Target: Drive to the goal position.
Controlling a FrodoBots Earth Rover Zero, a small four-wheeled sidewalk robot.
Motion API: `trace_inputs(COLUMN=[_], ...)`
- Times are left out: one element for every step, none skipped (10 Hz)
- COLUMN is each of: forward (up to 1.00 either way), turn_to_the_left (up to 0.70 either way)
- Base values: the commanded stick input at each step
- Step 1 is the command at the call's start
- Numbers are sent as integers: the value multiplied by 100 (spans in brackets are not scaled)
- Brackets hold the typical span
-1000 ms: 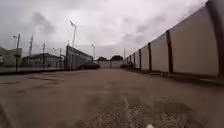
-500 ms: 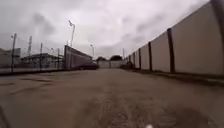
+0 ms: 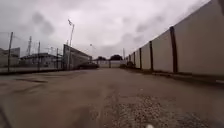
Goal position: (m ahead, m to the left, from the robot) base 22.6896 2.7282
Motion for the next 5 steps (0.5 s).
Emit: trace_inputs(forward=[70, 70, 70, 70, 70], turn_to_the_left=[-22, -32, 0, 0, 0])
